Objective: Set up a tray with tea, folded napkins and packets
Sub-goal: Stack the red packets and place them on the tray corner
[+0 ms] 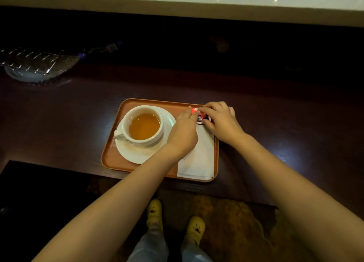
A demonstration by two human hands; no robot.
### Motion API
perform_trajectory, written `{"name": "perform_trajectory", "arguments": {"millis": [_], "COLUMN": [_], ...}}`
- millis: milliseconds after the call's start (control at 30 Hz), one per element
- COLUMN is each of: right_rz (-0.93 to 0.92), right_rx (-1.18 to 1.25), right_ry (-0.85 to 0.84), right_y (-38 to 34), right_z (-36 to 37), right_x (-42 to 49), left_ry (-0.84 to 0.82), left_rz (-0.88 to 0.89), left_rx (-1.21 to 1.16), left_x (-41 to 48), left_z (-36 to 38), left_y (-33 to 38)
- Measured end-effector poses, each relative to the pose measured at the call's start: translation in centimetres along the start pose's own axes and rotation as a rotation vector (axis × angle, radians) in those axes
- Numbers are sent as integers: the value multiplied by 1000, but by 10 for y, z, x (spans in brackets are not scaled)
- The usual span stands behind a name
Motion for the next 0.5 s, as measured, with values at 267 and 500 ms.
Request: {"name": "perform_trajectory", "arguments": {"millis": [267,500], "right_rz": [-97,17], "right_rx": [238,373], "right_ry": [-135,-224], "right_y": [-61,-98], "right_z": [-2,30], "right_x": [-4,-4], "left_ry": [448,165], "left_rz": [8,-218], "left_rx": [-289,-309], "left_x": [-129,-126], "left_z": [-81,-78], "left_y": [-64,-141]}}
Point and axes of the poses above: each hand's wrist, its own x-axis towards the middle knuckle, its own z-axis out of the palm, y = z × x, the point moved 6 cm from there along x, towards the middle knuckle, and after that the axes turned 11 degrees about -y, right-handed, at the moved point
